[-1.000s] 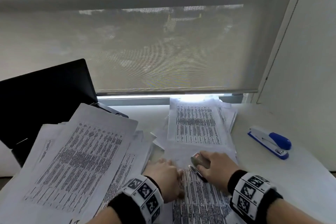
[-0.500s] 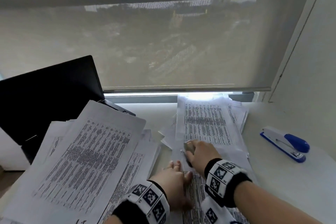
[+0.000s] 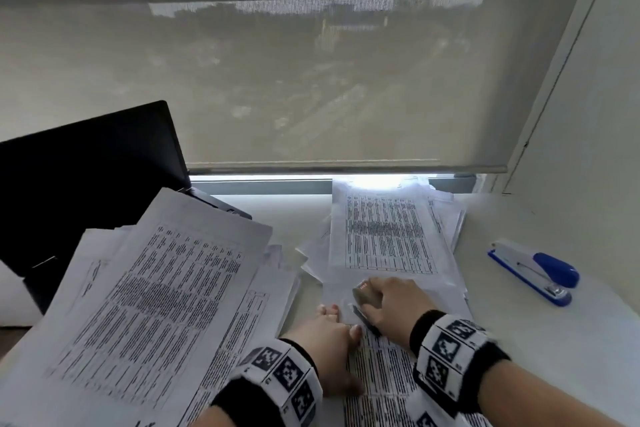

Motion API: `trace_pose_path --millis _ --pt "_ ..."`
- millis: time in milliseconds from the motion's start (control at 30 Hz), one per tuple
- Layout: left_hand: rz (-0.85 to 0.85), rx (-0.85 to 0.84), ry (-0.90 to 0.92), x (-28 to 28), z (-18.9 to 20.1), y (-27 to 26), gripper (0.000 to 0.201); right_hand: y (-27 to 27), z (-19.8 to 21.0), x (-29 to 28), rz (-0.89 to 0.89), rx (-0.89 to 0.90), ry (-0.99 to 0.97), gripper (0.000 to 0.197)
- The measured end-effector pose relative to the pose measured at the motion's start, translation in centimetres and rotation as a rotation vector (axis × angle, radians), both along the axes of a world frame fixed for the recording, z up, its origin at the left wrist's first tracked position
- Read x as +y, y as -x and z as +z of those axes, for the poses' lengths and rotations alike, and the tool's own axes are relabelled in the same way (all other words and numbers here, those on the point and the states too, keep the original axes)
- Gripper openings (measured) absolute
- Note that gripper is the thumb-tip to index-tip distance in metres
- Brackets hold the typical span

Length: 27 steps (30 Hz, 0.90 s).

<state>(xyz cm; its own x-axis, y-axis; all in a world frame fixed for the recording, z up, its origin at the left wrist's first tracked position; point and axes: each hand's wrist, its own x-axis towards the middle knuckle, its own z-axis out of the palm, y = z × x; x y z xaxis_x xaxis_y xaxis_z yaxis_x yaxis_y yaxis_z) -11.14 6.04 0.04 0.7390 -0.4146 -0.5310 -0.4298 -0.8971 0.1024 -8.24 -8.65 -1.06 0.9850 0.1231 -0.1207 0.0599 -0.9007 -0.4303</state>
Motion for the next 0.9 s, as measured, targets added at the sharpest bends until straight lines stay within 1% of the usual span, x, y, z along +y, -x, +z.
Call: trace_pose_path --millis 100,167,233,300,367,433,500,633,767,900 --pt "-0.012 -0.004 0.001 0.0 0.4 0.1 0.082 -1.1 -0.3 1.7 -0.064 -0.005 -0.054 0.022" --pt "-0.01 -0.013 0.015 0.0 0.7 0.2 0.079 -2.3 -0.6 2.5 -0.124 -0.012 -0.098 0.027" --pt "-0.016 -0.02 0.003 0.1 0.4 0.3 0.082 -3.4 -0.4 2.7 -0.174 -0.027 -0.117 0.032" --pt "-0.007 -0.01 -0.015 0.0 0.2 0.3 0.095 -3.7 0.1 1.6 -0.199 -0.045 -0.127 0.036" --pt "0.0 -0.015 -0.025 -0.1 0.2 0.2 0.102 -2.9 0.6 -0.5 -0.196 -0.067 -0.106 0.041" --pt "-0.017 -0.04 -0.029 -0.2 0.3 0.1 0.104 -1.5 0.7 -3.0 -0.189 -0.062 -0.078 0.047" --pt "-0.016 -0.07 -0.013 -0.3 0.3 0.0 0.1 0.3 0.7 -5.0 -0.159 -0.032 -0.053 0.05" --pt "0.03 -0.123 0.024 -0.8 -0.1 0.0 0.088 2.4 0.5 -6.2 -0.09 0.027 -0.01 0.041" --pt "0.046 -0.146 0.026 -0.8 -0.6 0.2 0.088 1.8 0.1 -5.2 -0.107 0.05 0.021 0.033" --pt "0.055 -0.134 0.002 -0.9 -0.9 -0.1 0.087 0.9 0.1 -3.4 -0.131 0.015 0.012 0.023"
